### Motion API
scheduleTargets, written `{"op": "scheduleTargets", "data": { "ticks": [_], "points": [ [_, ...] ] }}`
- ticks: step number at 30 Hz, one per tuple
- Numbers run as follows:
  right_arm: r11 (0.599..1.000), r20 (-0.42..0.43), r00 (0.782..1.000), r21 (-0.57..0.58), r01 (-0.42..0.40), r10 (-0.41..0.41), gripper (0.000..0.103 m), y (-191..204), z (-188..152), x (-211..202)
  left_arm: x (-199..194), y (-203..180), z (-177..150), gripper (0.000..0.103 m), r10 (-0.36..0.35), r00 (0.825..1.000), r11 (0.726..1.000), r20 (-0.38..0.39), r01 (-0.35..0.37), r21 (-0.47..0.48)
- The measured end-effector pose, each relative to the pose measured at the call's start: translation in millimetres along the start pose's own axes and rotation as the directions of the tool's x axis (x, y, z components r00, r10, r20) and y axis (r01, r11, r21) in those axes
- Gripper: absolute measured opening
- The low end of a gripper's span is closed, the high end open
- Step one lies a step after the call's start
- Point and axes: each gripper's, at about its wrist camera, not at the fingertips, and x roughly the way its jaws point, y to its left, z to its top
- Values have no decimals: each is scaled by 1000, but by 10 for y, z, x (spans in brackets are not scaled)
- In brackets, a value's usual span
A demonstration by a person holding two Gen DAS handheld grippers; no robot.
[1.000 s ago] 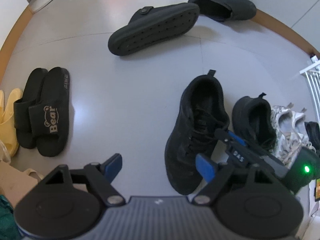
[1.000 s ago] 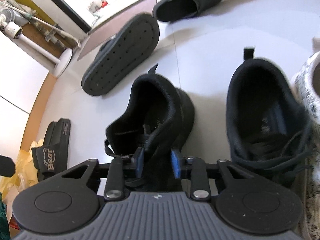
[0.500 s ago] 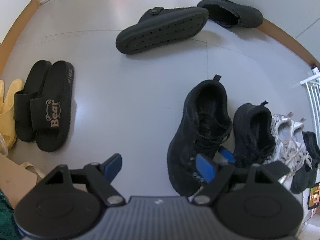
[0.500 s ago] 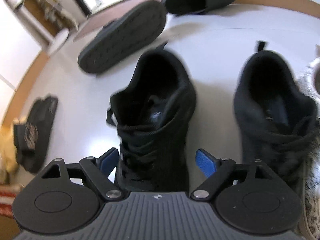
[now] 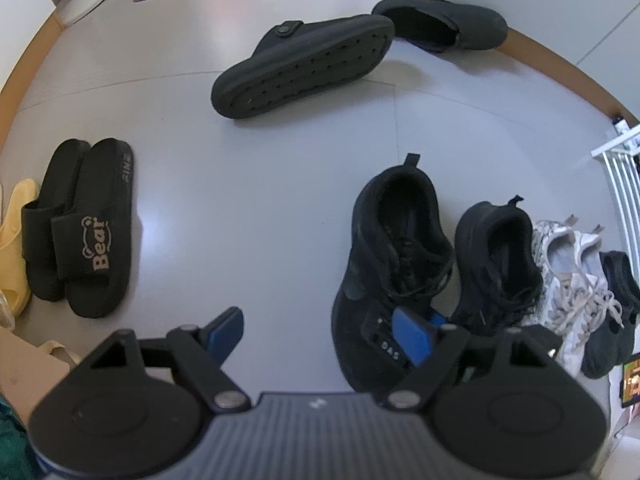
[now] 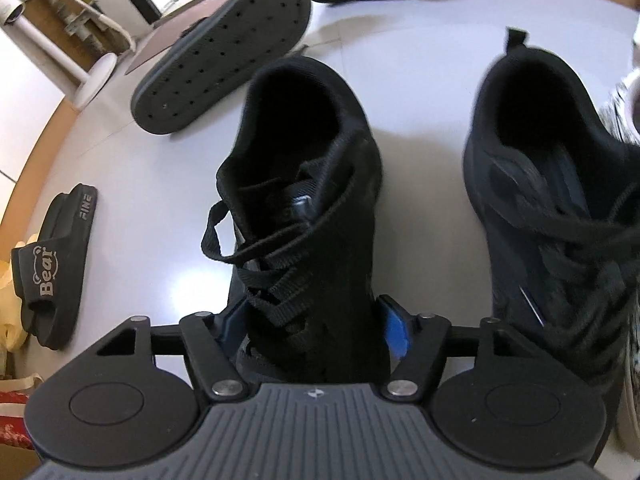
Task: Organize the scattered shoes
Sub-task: 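Lift and turn the black sneaker with the right tool, aligning it beside its mate, then open the right tool and release the black sneaker in the row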
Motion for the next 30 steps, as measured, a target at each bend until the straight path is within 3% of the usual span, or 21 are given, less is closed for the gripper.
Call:
{"op": "scheduleTargets", "data": {
  "ticks": [4, 10, 15, 19, 25, 30],
  "points": [
    [999, 3, 999, 27, 42, -42, 60, -35, -105, -72, -16, -15, -3, 84, 8, 1000, 1000, 6, -8, 2],
    [988, 12, 992, 89, 124, -126, 59, -109, -249, -191, -55, -119, -47, 84, 4, 1000, 999, 13, -5, 34],
    [988, 15, 991, 70, 134, -136, 59, -159, -273, -229, -73, -146, -29, 84, 4, 1000, 999, 12, -5, 41],
    [988, -16, 991, 83, 133, -132, 67, -167, -233, -300, -176, -202, -11, 84, -15, 999, 999, 35, 13, 49],
    [989, 0, 989, 22, 149, -149, 70, -48, -145, -588, -349, -332, -42, 84, -18, 997, 997, 81, 12, 76],
    [993, 24, 993, 16, 115, -115, 70, -6, -56, -920, -440, -406, -57, 83, -5, 993, 997, 117, -3, 72]
  ]
}}
